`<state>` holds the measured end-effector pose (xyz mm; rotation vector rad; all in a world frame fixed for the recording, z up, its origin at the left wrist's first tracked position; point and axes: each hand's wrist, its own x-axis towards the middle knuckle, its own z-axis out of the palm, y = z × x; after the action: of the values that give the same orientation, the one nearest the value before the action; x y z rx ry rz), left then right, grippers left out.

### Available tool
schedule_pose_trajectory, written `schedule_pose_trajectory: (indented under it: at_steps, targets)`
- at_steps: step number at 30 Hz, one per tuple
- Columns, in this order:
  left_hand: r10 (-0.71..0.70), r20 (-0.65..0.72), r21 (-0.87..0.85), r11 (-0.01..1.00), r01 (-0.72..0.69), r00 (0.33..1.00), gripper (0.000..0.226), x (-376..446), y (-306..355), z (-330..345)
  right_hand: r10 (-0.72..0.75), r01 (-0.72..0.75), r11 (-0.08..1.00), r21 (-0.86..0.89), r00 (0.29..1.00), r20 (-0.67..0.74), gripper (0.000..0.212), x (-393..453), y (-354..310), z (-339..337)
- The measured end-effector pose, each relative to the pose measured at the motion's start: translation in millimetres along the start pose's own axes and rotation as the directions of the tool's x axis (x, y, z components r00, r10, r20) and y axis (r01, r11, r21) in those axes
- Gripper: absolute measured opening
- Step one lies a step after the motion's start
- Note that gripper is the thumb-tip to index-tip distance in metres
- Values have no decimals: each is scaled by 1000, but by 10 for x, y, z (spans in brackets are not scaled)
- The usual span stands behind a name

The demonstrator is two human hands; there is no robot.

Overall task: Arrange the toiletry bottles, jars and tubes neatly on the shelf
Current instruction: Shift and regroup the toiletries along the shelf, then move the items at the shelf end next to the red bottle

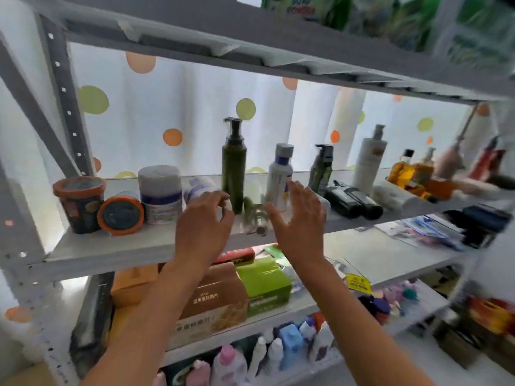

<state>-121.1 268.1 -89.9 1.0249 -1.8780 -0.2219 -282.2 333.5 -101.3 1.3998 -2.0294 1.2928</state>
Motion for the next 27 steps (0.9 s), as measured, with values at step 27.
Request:
schedule_pose_trajectory:
  at_steps: [27]
  targets:
    - [641, 283, -338, 763, -551, 714, 32, -1286, 5868, 3687, 203, -294, 894, -337, 938, -279, 47, -13, 5154, -4953]
